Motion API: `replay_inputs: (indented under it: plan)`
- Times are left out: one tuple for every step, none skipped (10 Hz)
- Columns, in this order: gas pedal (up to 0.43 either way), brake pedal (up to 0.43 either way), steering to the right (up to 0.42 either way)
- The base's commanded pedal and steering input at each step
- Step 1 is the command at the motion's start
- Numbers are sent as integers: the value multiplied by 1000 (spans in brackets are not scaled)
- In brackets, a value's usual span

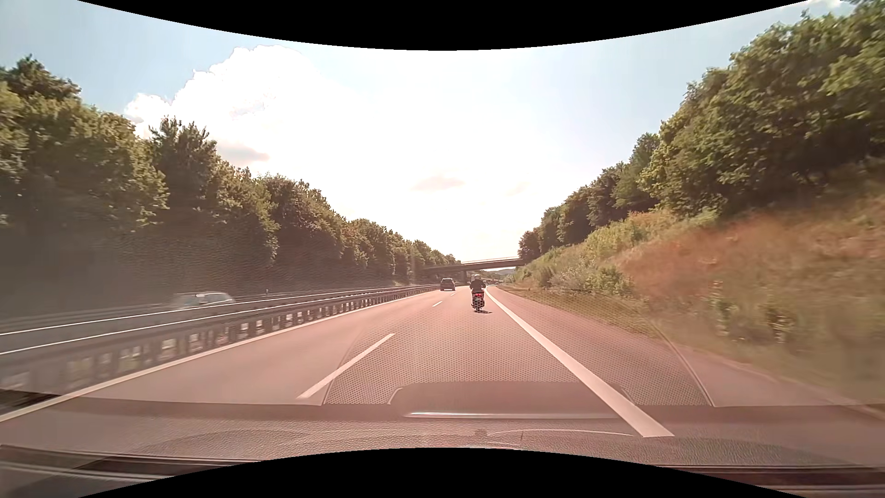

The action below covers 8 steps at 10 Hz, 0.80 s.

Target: Follow the waypoints while adhering to traffic rules and regulations

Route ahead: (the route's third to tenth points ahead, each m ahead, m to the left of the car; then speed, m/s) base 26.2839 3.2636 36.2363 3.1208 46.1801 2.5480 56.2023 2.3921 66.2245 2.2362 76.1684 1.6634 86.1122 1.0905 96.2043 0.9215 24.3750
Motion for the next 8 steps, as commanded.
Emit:
replay_inputs:
  plan:
    - [299,12,5]
    - [299,12,6]
    - [299,12,6]
    - [299,12,6]
    - [287,12,5]
    - [268,12,5]
    - [248,12,5]
    - [240,12,5]
